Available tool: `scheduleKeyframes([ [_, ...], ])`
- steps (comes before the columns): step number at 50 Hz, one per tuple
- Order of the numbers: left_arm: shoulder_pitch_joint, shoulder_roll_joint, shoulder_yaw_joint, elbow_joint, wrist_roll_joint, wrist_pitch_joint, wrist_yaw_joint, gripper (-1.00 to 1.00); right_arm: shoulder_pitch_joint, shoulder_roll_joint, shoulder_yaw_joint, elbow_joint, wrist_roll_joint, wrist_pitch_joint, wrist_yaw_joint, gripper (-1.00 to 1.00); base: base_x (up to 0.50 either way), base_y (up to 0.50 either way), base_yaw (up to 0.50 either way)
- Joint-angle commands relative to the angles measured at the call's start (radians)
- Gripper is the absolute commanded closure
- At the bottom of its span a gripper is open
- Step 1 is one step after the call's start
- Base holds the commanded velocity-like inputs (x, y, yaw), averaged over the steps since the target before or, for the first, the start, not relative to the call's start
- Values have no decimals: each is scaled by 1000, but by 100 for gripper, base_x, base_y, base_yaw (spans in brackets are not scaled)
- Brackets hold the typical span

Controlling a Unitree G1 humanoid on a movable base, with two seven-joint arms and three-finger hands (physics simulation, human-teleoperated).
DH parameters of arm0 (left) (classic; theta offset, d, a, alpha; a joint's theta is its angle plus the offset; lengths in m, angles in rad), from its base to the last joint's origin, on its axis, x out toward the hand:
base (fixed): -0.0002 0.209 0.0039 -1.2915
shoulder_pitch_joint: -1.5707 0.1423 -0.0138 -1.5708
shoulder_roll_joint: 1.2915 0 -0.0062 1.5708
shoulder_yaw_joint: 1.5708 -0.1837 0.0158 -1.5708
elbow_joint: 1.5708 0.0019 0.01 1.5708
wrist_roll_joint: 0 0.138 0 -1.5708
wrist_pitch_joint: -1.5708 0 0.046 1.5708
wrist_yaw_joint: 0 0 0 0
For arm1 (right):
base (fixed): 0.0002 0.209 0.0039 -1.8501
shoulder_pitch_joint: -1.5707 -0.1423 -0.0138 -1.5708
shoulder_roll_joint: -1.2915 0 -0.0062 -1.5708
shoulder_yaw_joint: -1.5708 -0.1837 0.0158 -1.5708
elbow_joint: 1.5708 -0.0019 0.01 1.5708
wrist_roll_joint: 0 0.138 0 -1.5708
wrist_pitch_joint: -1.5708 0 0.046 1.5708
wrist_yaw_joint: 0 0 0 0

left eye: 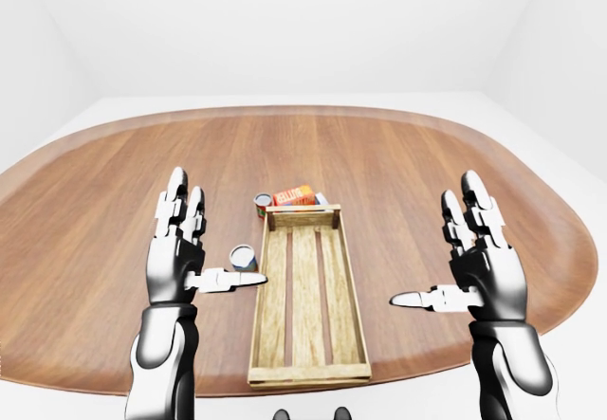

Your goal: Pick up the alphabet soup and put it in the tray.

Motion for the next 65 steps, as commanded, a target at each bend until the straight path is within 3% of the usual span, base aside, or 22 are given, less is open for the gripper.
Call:
scheduleKeyframes([
  [1, -2, 0, 3, -2, -1, 0, 0, -100, 3, 0, 4, -2, 5, 0, 6, -100, 50, 0, 0],
  [27, 13, -1, 2, -21, 2, 0, -10, -100, -7, -3, 21, -3, -5, 0, -12, -100, 48, -3, 0],
  [34, 30, 22, 17, -34, 80, 0, -55, -100, -6, -5, 19, 3, 8, 0, -9, -100, 0, 0, 0],
  [36, 12, 51, 37, -34, 125, 0, -83, -100, -4, -4, 18, -8, 12, 0, -8, -100, 0, 0, 0],
  [38, 31, 79, 29, -26, 212, 0, -161, -100, -5, -1, 21, -5, 16, 0, -9, -100, 0, 0, 0],
  [39, 53, 110, 26, -46, 245, 0, -254, -100, -9, -1, 42, 14, 2, 0, -11, -100, 0, 0, 0],
  [40, 58, 113, 45, -54, 273, 0, -300, -100, -14, -2, 56, 22, -7, 0, -18, -100, 0, 0, 0],
  [42, 41, 108, 79, -27, 376, 0, -304, -100, -12, -6, 68, 14, -5, 0, -23, -100, 0, 0, 0],
  [48, 18, 143, 172, 39, 501, -1, -444, -100, -12, -10, 88, 16, -2, 0, -33, -100, 0, 0, 0],
  [50, -18, 156, 184, 129, 563, -68, -422, -100, -9, -13, 94, 7, -2, 0, -35, -100, 0, 0, 0],
  [52, -37, 200, 169, 297, 681, -175, -363, -100, -9, -16, 97, -3, -6, 0, -37, -100, 0, 0, 0],
  [53, -46, 211, 169, 339, 730, -175, -324, -100, -5, -16, 97, -15, -5, 0, -38, -100, 0, 0, 0],
  [55, -51, 218, 170, 349, 748, -175, -376, -100, 2, -16, 95, -31, -3, 0, -36, -100, 0, 0, 0],
  [58, -82, 232, 171, 345, 835, -175, -352, -100, 2, -13, 97, -21, -4, 0, -37, -100, 0, 0, 0],
  [62, -113, 243, 165, 349, 863, -175, -397, -100, 2, -15, 104, -29, -5, 0, -37, -100, 0, 0, 0],
  [64, -132, 268, 159, 386, 913, -175, -356, -100, 6, -16, 96, -39, 1, 0, -34, -100, 0, 0, 0],
  [65, -154, 317, 147, 468, 1036, -175, -227, -100, 7, -15, 90, -45, 6, 0, -32, -100, 0, 0, 0],
])
